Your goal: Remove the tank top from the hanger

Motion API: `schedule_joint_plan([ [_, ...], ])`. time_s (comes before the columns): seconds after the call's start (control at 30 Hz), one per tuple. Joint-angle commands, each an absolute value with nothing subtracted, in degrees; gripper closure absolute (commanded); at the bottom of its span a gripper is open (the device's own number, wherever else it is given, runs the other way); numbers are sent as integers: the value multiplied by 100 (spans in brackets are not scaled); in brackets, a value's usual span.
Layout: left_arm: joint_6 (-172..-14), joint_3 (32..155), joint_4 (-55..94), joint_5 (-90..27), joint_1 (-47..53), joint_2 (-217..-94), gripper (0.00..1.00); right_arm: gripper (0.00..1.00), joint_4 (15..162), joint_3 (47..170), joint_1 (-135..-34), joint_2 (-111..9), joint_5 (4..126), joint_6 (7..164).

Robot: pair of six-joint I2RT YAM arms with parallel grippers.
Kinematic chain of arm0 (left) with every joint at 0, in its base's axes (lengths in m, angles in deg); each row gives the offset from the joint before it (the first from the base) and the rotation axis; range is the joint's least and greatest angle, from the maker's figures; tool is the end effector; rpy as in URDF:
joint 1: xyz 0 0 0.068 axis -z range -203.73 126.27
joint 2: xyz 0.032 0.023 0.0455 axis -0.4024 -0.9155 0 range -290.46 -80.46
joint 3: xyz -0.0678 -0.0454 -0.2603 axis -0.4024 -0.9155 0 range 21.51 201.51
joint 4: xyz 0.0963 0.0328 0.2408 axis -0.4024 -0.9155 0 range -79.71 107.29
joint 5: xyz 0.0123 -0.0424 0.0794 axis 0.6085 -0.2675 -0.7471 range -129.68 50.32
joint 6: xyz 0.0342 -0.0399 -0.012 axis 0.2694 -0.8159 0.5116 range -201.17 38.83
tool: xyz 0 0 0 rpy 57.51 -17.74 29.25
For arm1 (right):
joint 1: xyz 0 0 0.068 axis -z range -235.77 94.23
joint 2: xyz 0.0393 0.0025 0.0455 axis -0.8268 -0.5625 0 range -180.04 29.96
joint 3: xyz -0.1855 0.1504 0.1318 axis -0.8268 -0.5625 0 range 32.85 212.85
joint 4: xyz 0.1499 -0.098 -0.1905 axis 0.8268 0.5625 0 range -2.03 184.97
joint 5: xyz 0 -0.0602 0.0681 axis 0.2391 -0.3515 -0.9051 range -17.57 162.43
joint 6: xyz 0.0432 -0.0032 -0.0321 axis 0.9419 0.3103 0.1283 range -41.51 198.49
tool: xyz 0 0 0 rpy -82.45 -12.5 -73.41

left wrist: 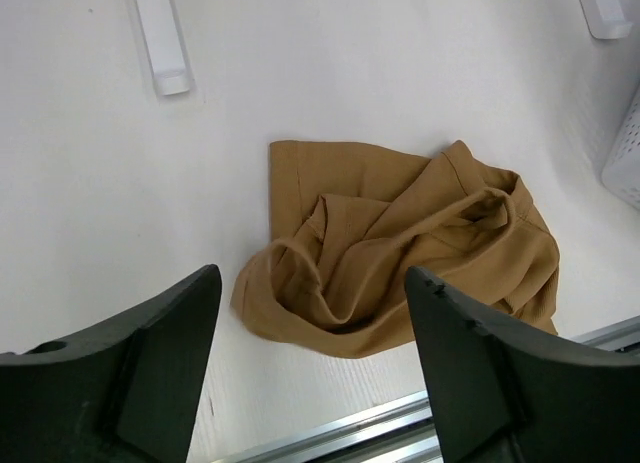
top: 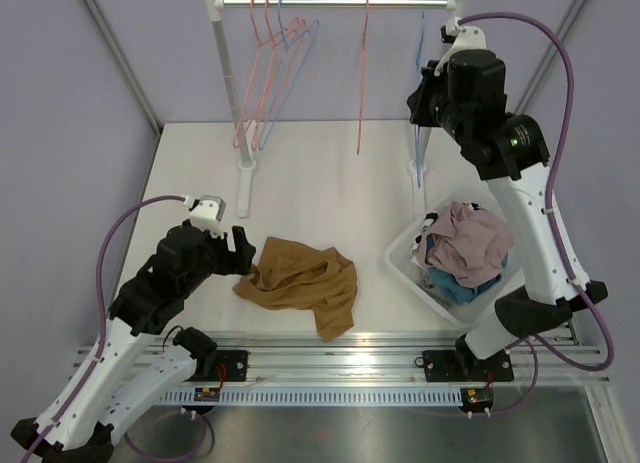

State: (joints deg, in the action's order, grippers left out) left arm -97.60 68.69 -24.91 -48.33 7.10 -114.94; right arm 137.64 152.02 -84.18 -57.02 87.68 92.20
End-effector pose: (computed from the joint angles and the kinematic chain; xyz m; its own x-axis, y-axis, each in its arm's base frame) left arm 0.1086 -0.0586 0.3216 -0.5171 -0.0171 -0.8558 0.2585 0.9500 -0.1752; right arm 0.2549 0.1273 0.5258 -0.3132 0.0906 -0.9454 -0.1689 0.9742 0.1494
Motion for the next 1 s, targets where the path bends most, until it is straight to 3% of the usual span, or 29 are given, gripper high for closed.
schedule_joint_plan([
  [0.0,-9734,6827,-2182,-4918,686,-11386,19,100,14271,16492,-8066,-6450,7973,8895],
  [0.13,-9743,6791,-2165,-4874,686,-11272,10,100,14536,18142,-7872,-7644,7700,8728],
  [0.23,-9752,6756,-2138,-4830,686,-11210,1,100,14335,18665,-7661,-8138,7437,8736],
  [0.53,-9752,6747,-2138,-4803,686,-11201,1,100,14105,18605,-7335,-8711,6743,9035],
  [0.7,-9752,6756,-2121,-4768,686,-11315,1,100,13745,17701,-7335,-8290,6742,9088],
  [0.77,-9848,6791,-2164,-4803,686,-11411,1,88,13814,17690,-7326,-8193,6733,9079],
  [0.83,-9927,6879,-2173,-4620,686,-11692,1,67,13911,17795,-7335,-8131,6777,9070],
  [0.9,-10146,6984,-2270,-4706,686,-11938,1,38,14026,17900,-7335,-8000,6847,9062],
  [0.97,-10480,7072,-2358,-4803,721,-12272,1,25,14113,17910,-7335,-7842,6918,9035],
])
